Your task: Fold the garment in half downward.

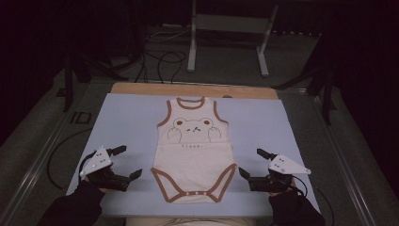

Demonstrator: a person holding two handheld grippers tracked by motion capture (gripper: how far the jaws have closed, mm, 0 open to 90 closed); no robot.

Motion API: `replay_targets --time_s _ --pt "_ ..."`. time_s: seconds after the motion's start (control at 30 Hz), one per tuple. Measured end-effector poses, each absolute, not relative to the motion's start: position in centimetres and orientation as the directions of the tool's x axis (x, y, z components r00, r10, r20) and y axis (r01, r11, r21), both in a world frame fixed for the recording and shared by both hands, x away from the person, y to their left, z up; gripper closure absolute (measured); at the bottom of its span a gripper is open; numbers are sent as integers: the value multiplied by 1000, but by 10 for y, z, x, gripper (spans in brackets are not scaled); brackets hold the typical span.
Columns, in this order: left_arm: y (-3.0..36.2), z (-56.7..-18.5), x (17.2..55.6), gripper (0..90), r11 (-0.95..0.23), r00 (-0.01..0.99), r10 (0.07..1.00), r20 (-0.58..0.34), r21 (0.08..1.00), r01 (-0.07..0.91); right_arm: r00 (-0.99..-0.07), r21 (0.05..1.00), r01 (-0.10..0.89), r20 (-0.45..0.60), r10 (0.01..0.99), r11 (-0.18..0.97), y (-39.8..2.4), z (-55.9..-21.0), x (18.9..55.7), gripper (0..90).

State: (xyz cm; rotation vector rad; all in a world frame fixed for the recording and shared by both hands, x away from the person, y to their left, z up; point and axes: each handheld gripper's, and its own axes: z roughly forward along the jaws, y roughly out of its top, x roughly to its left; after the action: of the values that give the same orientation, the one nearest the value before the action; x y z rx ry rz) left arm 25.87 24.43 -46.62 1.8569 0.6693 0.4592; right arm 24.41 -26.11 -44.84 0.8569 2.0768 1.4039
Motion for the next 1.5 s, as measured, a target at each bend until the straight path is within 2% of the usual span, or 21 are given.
replay_targets --time_s 0.6,1.13,1.5 --pt "232 -438 284 2 -312 779 626 25 924 222 -689 934 197 -85 719 299 -244 -411 280 81" --pt "221 -426 312 2 -357 773 633 38 900 248 -725 924 220 -60 686 313 -227 -416 310 81" --pt "212 -437 336 2 -337 763 646 -27 887 316 -743 905 266 -28 669 333 -219 -431 335 83"
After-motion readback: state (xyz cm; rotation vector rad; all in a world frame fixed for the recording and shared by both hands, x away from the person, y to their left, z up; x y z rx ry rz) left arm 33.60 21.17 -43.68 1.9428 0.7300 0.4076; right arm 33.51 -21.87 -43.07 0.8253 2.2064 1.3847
